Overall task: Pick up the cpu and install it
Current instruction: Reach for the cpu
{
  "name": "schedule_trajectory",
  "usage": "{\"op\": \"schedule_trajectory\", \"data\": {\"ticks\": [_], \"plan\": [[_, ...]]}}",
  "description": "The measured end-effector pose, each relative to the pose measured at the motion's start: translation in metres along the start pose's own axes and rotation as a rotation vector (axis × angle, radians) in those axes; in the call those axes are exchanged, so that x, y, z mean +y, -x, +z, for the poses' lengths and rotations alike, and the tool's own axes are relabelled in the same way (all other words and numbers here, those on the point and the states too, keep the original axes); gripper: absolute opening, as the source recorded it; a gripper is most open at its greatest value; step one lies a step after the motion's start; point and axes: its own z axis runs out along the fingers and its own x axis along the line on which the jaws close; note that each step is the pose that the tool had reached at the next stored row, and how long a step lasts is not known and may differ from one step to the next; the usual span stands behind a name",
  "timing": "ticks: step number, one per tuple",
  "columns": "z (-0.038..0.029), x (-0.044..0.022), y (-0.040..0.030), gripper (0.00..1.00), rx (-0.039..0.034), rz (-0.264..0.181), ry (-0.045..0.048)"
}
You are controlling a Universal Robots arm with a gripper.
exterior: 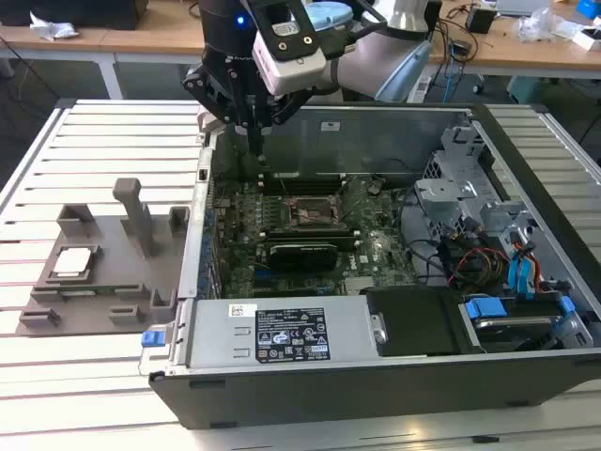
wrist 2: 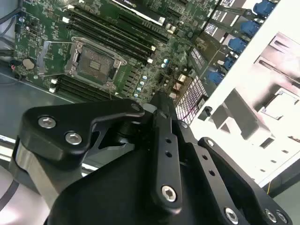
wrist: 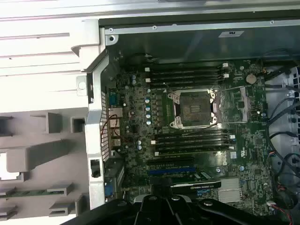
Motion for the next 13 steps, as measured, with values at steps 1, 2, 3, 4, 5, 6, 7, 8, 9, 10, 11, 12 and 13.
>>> {"op": "schedule_trajectory", "data": {"ticks": [1, 2, 3, 4, 5, 6, 7, 8, 9, 10, 11, 12, 13], "plan": [[0.0000, 0.0000, 0.0000, 0.11, 0.0000, 0.000, -0.0001], [0.0000, 0.0000, -0.0005, 0.11, 0.0000, 0.000, -0.0002], [-0.0002, -0.0003, -0.0032, 0.11, 0.0000, 0.000, -0.0004], [-0.0002, -0.0005, -0.0060, 0.11, 0.0000, 0.000, -0.0002], [-0.0002, -0.0007, -0.0092, 0.11, 0.0000, 0.000, -0.0003], [-0.0003, -0.0008, -0.0113, 0.11, 0.0000, 0.000, -0.0003], [-0.0004, -0.0010, -0.0132, 0.11, 0.0000, 0.000, -0.0002], [-0.0005, -0.0013, -0.0170, 0.11, 0.0000, 0.000, -0.0003], [-0.0006, -0.0015, -0.0200, 0.11, 0.0000, 0.000, -0.0003], [-0.0006, -0.0017, -0.0233, 0.11, -0.0001, 0.000, -0.0002], [-0.0007, -0.0019, -0.0257, 0.11, 0.0000, 0.000, -0.0002], [-0.0007, -0.0020, -0.0273, 0.11, -0.0001, 0.000, -0.0002], [-0.0008, -0.0021, -0.0285, 0.11, 0.0000, 0.000, -0.0002]]}}
